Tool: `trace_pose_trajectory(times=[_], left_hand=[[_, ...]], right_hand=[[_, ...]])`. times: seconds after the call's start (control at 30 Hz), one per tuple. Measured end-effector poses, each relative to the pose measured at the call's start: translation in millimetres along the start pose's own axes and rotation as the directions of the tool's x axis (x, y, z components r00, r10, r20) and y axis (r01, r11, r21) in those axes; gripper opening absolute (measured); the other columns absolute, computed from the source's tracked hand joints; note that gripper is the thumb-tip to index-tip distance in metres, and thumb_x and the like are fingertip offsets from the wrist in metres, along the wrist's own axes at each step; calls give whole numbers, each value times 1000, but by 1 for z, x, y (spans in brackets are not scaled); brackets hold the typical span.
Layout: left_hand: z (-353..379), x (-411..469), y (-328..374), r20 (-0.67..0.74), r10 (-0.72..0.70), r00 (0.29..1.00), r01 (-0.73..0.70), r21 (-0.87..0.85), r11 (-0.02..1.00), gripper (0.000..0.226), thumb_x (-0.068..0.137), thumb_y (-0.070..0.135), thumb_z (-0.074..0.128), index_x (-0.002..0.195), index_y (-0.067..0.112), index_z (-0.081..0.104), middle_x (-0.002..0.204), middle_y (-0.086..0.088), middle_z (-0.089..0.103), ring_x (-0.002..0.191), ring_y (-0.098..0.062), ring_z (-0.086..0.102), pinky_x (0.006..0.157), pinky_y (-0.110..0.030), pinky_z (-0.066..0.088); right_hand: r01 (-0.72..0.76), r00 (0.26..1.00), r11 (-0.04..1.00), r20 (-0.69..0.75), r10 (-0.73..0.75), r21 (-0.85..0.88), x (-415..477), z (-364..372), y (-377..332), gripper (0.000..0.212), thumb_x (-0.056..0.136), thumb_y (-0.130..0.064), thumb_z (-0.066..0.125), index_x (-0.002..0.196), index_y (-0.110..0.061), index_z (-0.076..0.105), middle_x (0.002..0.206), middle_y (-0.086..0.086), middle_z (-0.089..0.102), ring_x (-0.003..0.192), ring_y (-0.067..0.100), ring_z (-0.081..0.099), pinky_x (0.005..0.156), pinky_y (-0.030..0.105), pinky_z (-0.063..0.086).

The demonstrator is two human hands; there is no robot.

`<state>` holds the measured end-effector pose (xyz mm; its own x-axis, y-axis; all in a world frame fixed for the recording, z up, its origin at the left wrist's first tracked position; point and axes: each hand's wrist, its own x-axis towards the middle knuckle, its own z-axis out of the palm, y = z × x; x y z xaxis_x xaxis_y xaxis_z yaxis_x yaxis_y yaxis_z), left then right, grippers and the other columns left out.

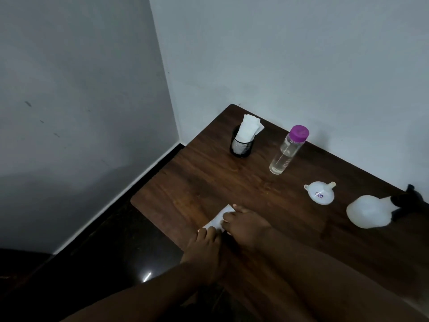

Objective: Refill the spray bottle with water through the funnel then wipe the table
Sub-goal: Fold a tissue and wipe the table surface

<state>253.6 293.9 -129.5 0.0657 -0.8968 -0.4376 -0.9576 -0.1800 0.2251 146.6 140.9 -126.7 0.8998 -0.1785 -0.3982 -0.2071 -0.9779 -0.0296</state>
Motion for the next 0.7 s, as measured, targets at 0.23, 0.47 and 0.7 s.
trace_pose_trajectory(times=[0.23, 0.47, 0.7], left_hand=[[19, -13, 68, -15, -22, 1000, 22, -3, 1000, 84, 83, 63, 17, 153, 16, 32, 149, -3, 35, 131, -24, 35, 115, -40, 27], [44, -14, 137, -19, -6, 1000, 5, -49, 999, 69, 88, 58, 38, 140, 15, 53, 138, -4, 50, 118, -27, 51, 102, -45, 43], [66, -10, 204, -35, 97, 995, -98, -28, 995, 57, 83, 59, 40, 112, 22, 72, 114, 0, 67, 95, -23, 66, 78, -39, 57]], right_hand=[[52, 998, 999, -37, -52, -3, -50, 23, 13, 39, 101, -19, 43, 138, -12, 53, 144, 8, 50, 133, 24, 47, 125, 40, 8], [48, 998, 998, -38, -50, -43, -114, 45, 25, 38, 101, -18, 43, 135, -10, 57, 140, 11, 54, 127, 26, 52, 125, 41, 7], [28, 999, 999, -14, -28, -16, -186, 83, 45, 37, 100, -18, 44, 133, -11, 59, 135, 9, 57, 126, 24, 53, 123, 41, 3]])
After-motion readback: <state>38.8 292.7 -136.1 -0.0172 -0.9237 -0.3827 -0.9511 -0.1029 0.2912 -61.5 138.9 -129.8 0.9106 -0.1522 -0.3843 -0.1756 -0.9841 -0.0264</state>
